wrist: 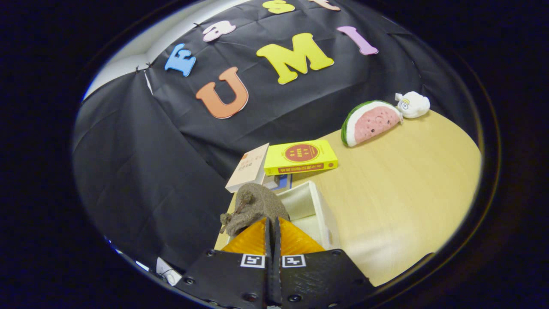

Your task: Open the storage box then place both shoes into the box .Put the left shoe in first, then the right shoe, with the right side of both shoes facing outward in a uniform manner.

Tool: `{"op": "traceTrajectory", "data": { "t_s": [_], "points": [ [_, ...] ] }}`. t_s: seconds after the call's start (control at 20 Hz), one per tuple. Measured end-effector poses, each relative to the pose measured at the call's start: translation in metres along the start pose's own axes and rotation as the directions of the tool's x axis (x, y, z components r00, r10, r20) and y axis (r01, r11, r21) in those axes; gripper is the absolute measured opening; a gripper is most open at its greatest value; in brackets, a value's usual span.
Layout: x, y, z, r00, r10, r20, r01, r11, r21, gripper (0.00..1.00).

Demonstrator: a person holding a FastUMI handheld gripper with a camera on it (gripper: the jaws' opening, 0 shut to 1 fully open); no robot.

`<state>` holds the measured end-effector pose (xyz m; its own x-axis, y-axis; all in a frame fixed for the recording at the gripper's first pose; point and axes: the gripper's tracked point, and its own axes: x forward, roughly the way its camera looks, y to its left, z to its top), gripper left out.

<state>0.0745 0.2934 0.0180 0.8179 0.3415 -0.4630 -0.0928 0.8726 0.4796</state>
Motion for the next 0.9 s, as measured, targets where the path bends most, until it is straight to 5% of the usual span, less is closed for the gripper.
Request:
{"op": "traceTrajectory", "data": {
  "t_s": [0.5, 0.7, 0.9],
  "points": [
    [0.012, -0.006, -0.027, 0.999, -0.032, -0.037, 0.032, 0.999, 0.023, 0.02],
    [-0.011, 0.006, -0.004, 0.998, -0.009, 0.068, 0.014, 0.998, -0.069, 0.36],
    [-0.046, -0.007, 0.032, 0.968, -0.01, 0.249, 0.061, 0.978, -0.198, 0.81]
  ]
}}
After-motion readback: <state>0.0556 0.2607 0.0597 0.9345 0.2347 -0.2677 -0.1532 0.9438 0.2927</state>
